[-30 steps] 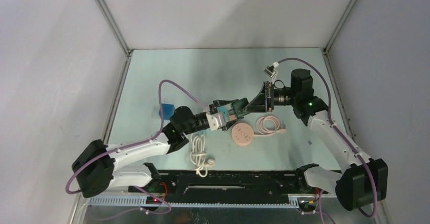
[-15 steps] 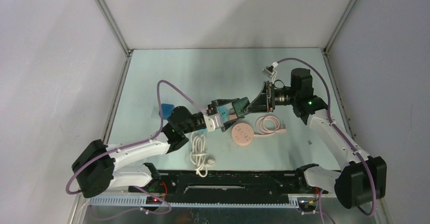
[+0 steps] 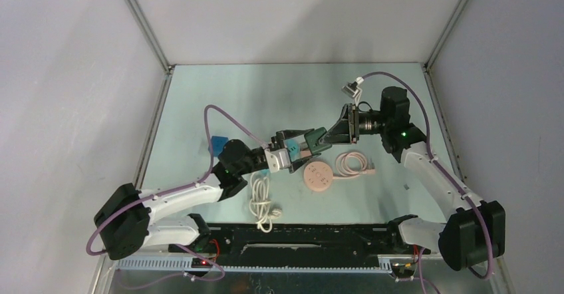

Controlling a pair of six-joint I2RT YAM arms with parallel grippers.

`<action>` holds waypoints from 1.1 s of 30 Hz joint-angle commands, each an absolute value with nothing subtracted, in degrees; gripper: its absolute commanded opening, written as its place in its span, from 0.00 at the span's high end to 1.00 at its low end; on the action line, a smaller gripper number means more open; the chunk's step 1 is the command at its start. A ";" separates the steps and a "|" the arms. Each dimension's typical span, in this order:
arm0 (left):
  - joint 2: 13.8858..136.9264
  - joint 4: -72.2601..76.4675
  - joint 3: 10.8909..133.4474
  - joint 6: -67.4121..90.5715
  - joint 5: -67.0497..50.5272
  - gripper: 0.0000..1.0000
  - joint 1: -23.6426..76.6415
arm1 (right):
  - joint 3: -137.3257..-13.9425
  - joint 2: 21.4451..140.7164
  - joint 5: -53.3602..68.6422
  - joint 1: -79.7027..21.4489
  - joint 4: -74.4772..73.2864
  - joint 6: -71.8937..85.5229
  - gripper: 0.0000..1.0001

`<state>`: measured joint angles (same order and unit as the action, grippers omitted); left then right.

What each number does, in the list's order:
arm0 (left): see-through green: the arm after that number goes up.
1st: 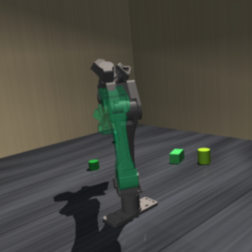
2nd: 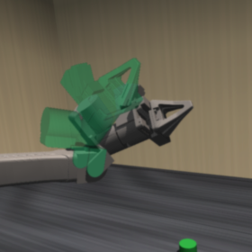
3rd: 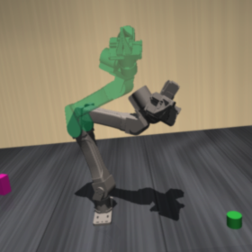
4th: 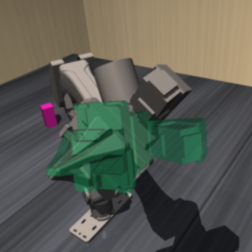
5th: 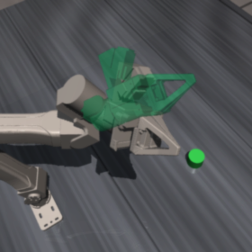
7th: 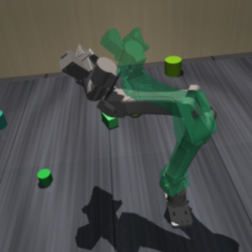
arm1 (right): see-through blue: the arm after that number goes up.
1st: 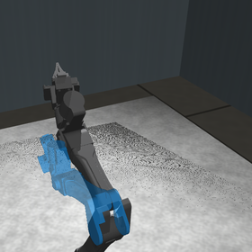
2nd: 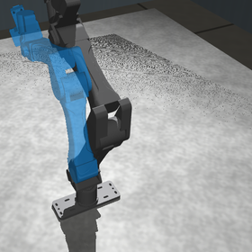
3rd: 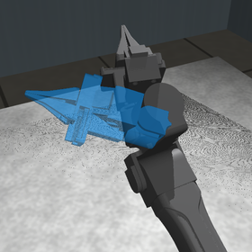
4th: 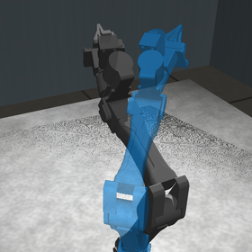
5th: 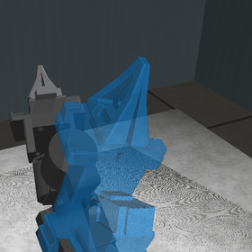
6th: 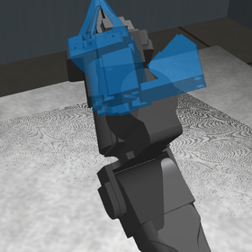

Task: Insert the plug
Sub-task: Insert the plug into the socket.

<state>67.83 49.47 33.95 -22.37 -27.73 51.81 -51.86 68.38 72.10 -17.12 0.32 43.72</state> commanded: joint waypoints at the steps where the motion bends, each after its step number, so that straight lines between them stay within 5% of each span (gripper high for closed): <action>1: 67.50 51.73 33.76 -23.07 -27.70 1.00 51.77 | -53.33 68.81 73.89 -17.45 2.40 45.09 0.88; 2: 67.56 51.64 33.75 -23.05 -27.38 0.94 51.77 | -53.35 68.82 73.77 -17.29 1.77 44.43 0.97; 3: 67.58 51.60 33.83 -22.96 -26.66 0.74 51.81 | -53.35 68.82 73.63 -17.12 0.96 43.68 1.00; 5: 67.72 51.34 33.91 -22.40 -24.26 0.07 51.77 | -53.35 68.71 72.77 -16.61 -2.61 41.31 1.00; 6: 67.68 51.52 33.85 -21.76 -22.71 0.01 51.77 | -53.35 68.59 72.28 -16.18 -4.47 39.85 1.00; 13: 64.51 50.97 30.11 -17.65 -11.86 0.00 51.70 | -53.33 66.95 65.98 -11.40 -20.28 25.32 1.00; 23: 55.59 24.10 30.31 -2.82 -5.47 0.00 51.70 | -53.29 64.97 49.69 -9.67 -39.32 9.72 1.00; 30: 58.27 9.90 32.76 13.60 -7.76 0.01 51.68 | -48.89 60.31 42.42 -9.50 -39.53 10.38 1.00; 33: 62.19 6.97 34.30 18.67 -14.68 0.10 51.76 | -45.55 57.65 40.33 -9.53 -38.14 11.93 1.00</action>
<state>58.37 15.03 30.13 7.81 -7.92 51.83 -48.62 61.43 44.73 -9.72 -38.96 11.35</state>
